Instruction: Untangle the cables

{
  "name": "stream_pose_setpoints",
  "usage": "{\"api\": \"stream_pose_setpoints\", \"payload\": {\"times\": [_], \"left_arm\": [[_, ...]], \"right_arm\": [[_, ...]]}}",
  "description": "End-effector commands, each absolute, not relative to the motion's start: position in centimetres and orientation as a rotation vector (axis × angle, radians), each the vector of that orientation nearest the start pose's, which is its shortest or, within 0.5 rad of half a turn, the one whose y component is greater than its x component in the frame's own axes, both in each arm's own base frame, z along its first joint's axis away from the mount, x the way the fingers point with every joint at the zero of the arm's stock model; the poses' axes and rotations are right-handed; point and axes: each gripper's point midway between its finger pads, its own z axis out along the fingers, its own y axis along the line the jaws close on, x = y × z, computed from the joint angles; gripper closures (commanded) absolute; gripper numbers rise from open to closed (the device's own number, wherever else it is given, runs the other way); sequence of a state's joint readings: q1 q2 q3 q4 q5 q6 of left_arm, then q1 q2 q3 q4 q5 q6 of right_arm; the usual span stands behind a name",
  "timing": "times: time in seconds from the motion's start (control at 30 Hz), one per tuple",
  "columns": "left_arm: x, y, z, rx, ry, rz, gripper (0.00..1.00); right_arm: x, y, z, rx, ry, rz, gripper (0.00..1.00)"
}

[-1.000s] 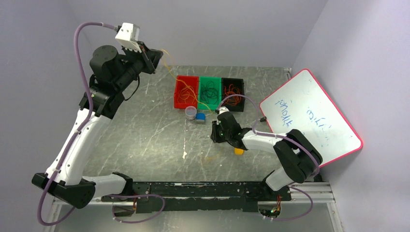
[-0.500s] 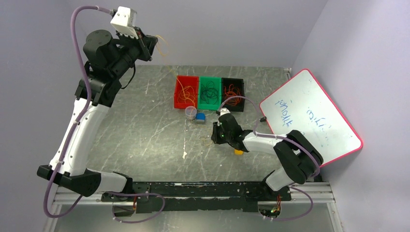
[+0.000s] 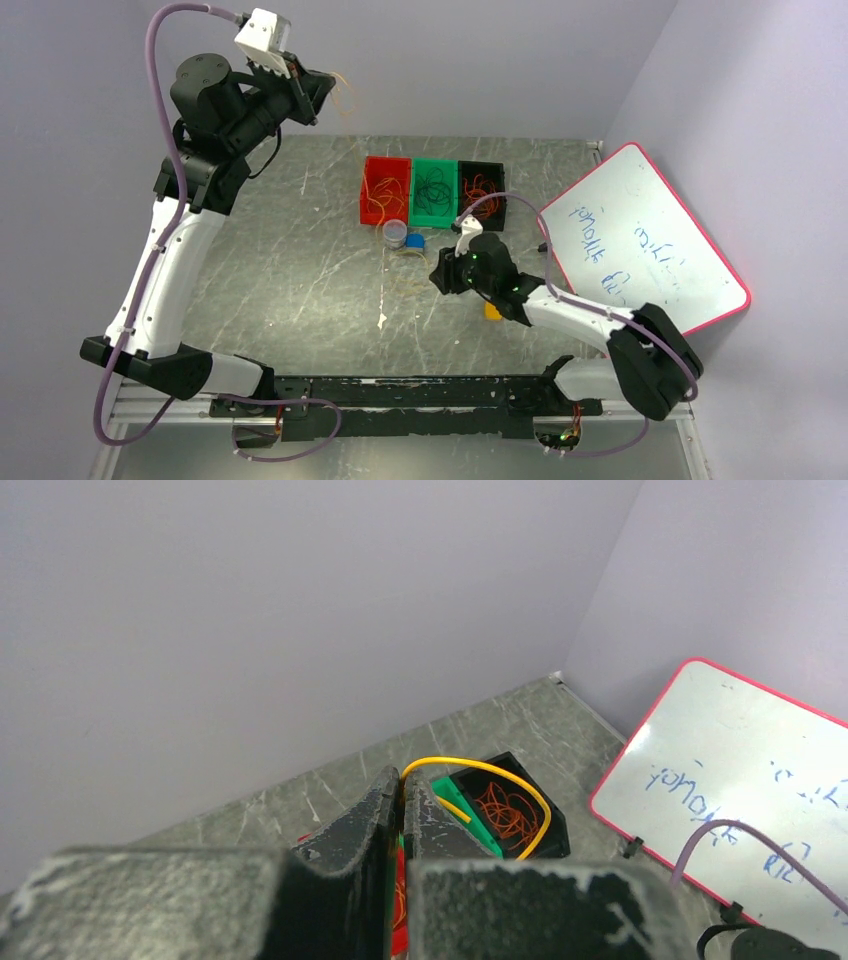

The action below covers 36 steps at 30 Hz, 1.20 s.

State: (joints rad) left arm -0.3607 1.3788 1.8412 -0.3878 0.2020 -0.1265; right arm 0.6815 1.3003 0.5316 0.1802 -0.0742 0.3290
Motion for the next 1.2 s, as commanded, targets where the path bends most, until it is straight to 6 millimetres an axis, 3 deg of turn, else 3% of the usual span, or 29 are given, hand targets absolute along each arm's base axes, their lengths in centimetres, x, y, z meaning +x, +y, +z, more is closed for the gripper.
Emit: {"api": "stream_pose_setpoints", "payload": {"times": [0.0,0.2,0.43,1.17], "left_arm": [[36.3,-19.2,51.2,0.419,1.466,-0.591,0.93],[35.7,-20.1,50.3,0.465,1.473,-0.643,0.93],[35.1,-20.9,49.3,0.512,1.495,-0.692,0.93],[34.1,-20.1,47.9,0.493,1.528,-0.673,0.93]], "right_arm": [[25.9,25.0,10.3,-0.536,2.041,0.695,0.52],[26.2,25.7,12.2,-0.570,1.959,0.725,0.43],[27.7,27.3,13.7,-0.456,1.906,0.807,0.31],[32.2,30.9,6.5,-0.173,2.165,0.845,0.38]]}}
